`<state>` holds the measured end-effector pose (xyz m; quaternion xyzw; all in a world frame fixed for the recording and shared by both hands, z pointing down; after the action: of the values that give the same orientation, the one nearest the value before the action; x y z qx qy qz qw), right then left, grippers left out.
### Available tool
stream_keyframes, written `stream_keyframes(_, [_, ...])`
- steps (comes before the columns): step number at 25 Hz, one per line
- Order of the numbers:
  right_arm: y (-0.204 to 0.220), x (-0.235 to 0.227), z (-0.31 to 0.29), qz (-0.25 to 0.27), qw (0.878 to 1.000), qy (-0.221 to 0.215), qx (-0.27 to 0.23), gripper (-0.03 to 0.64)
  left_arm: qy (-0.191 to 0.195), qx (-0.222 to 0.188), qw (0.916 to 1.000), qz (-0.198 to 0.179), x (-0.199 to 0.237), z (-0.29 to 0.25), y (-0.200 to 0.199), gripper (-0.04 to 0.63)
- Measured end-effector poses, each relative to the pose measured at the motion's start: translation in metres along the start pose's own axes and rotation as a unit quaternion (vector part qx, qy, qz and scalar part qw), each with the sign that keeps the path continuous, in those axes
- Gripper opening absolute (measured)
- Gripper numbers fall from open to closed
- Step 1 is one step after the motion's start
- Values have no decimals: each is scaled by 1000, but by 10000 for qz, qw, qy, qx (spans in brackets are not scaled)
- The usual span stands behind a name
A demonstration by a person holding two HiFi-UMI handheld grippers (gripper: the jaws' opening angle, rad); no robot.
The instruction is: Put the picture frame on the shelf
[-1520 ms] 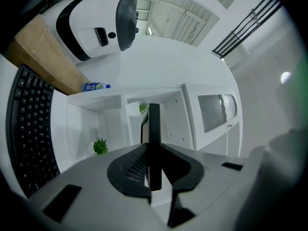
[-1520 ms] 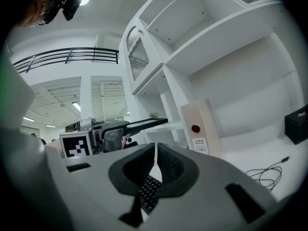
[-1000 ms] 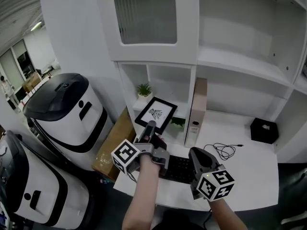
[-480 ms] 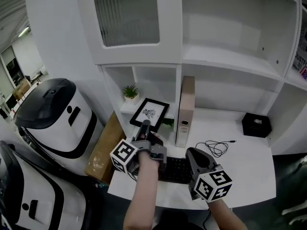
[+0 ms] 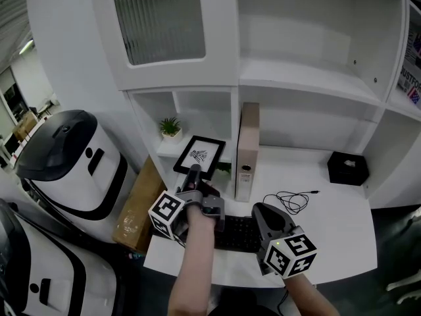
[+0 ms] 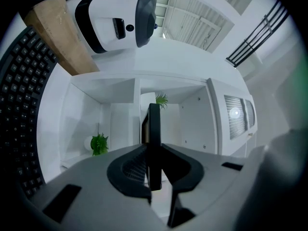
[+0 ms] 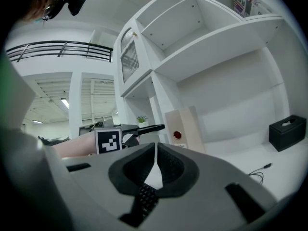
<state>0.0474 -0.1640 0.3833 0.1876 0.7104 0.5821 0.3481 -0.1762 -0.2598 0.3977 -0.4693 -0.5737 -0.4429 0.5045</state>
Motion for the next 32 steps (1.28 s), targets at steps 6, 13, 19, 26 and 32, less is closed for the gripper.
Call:
stream_keyframes(6, [-1, -6, 4, -44, 10000, -4, -7, 3, -71, -45, 9999, 120, 3, -7, 6, 66])
stream_keyframes(13, [-1, -12, 4, -65, 10000, -32, -11, 2, -117, -149, 9997, 178, 5, -15, 11, 66])
stream_keyframes(19, [-2, -15, 5, -82, 10000, -20, -9, 3, -175, -233, 9994, 183, 5, -23, 15, 66])
stream_keyframes(26, [-2, -23, 6, -91, 9999, 48, -6, 2, -228, -288, 9991, 200, 7, -32, 20, 66])
stream_keyframes(32, [-1, -28, 6, -156, 9999, 66, -1, 2, -230, -293, 9991, 210, 7, -38, 21, 66])
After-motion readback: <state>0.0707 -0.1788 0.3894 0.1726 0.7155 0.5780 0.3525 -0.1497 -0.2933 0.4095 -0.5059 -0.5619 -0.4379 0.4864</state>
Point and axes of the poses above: the fingertips, and each gripper's own axes: z backward along the fingers, x to its left, y out of its underside, the point moved 8 cm from there along z, backward along the fingers, and after that the axes turned 12 degrees about -y, right-handed, at the moved point
